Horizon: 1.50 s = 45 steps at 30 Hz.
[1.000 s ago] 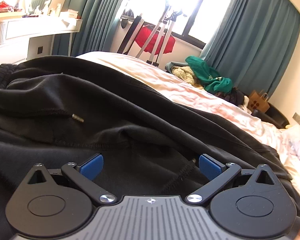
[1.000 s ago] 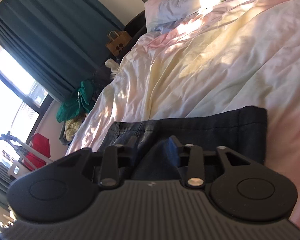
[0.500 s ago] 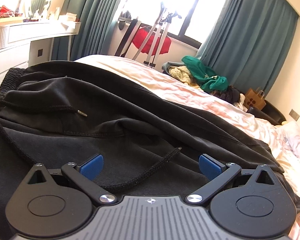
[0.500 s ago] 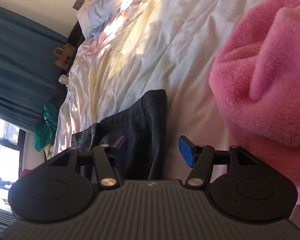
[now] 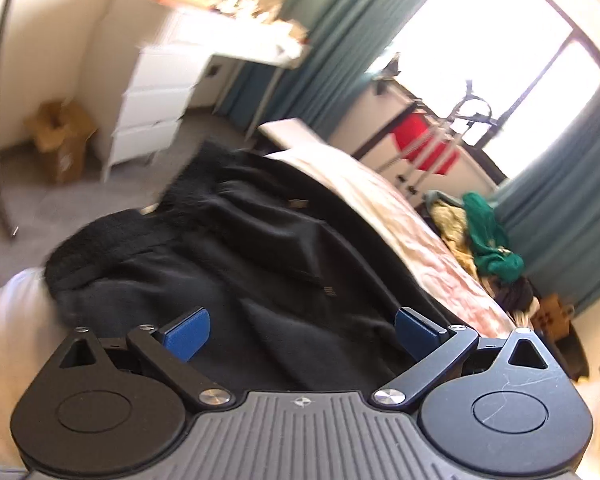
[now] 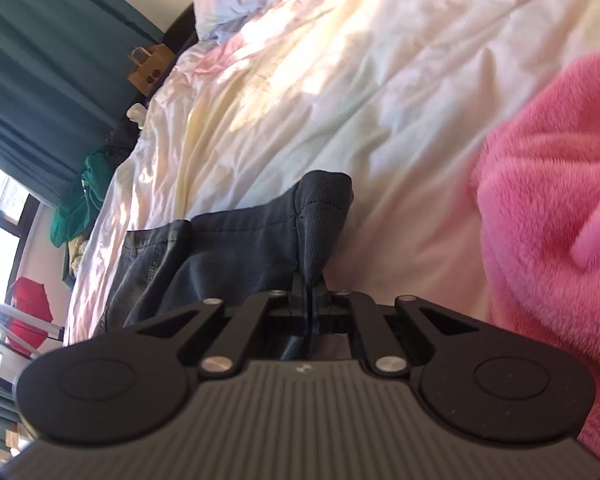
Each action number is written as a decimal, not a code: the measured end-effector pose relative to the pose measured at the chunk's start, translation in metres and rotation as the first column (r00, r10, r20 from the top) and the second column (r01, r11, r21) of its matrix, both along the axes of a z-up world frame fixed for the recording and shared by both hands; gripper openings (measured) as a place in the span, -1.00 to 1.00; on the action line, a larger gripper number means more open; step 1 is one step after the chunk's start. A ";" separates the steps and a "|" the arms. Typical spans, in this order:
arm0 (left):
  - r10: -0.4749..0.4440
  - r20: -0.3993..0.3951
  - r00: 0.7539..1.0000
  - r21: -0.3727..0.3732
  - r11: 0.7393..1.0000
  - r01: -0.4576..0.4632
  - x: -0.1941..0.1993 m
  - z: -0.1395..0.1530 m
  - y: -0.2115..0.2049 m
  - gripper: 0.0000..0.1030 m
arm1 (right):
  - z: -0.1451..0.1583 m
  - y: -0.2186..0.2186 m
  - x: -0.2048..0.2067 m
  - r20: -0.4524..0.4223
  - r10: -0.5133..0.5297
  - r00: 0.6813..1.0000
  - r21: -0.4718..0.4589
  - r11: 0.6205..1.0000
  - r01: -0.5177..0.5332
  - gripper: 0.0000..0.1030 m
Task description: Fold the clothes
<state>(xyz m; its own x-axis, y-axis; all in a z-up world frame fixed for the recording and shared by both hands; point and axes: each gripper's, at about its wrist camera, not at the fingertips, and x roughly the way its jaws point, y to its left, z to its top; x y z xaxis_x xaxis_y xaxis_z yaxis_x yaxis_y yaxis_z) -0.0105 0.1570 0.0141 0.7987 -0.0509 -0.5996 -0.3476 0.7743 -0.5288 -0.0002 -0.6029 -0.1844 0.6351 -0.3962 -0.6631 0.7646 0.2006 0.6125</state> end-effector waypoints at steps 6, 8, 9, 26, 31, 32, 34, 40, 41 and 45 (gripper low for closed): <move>0.033 -0.127 0.991 -0.186 0.981 -0.057 -0.006 -0.032 0.042 0.89 | 0.005 0.001 -0.002 0.029 -0.022 0.999 -0.010 1.000 0.022 -0.91; 0.039 -0.169 0.985 -0.245 0.966 -0.080 -0.007 -0.043 0.056 0.81 | 0.006 0.002 -0.001 0.027 -0.021 0.999 -0.017 1.000 0.021 -0.91; 0.041 -0.191 0.981 -0.273 0.957 -0.093 -0.008 -0.048 0.063 0.76 | 0.007 0.002 -0.001 0.026 -0.020 0.999 -0.020 1.000 0.021 -0.91; -0.071 -0.154 0.986 -0.367 0.930 0.010 -0.015 -0.057 0.098 -0.79 | 0.034 0.015 -0.007 0.107 -0.018 0.994 -0.145 0.989 0.033 -0.91; -0.102 0.015 0.995 -0.483 0.870 0.097 -0.025 -0.029 0.118 -0.82 | 0.054 0.026 -0.004 0.030 0.007 1.000 -0.226 0.974 0.000 -0.91; -0.113 0.040 0.993 -0.478 0.871 0.118 -0.025 -0.018 0.121 -0.82 | 0.062 0.027 -0.002 0.031 0.010 0.999 -0.233 0.972 -0.002 -0.91; -0.116 0.086 0.989 -0.460 0.876 0.143 -0.017 0.004 0.124 -0.82 | 0.077 0.027 0.003 0.064 -0.008 0.998 -0.226 0.974 0.023 -0.91; -0.059 0.101 0.993 -0.470 0.877 0.100 0.058 0.048 0.126 -0.82 | 0.131 0.014 0.069 0.081 0.003 0.997 -0.270 0.963 0.019 -0.91; -0.044 0.091 0.995 -0.474 0.877 0.082 0.077 0.050 0.124 -0.82 | 0.138 0.012 0.087 0.065 0.007 0.998 -0.286 0.958 0.012 -0.91; 0.024 0.048 0.999 -0.494 0.870 0.003 0.158 0.053 0.116 -0.81 | 0.152 0.003 0.161 0.018 0.011 1.000 -0.327 0.945 -0.004 -0.91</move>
<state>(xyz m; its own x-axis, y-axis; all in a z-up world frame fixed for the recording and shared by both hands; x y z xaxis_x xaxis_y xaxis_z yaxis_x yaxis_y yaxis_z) 0.1476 0.2729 0.0666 0.8298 -0.3206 -0.4568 -0.3165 0.4040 -0.8583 0.1609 -0.6000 -0.0321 0.6504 -0.5840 -0.4857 0.7509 0.3979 0.5272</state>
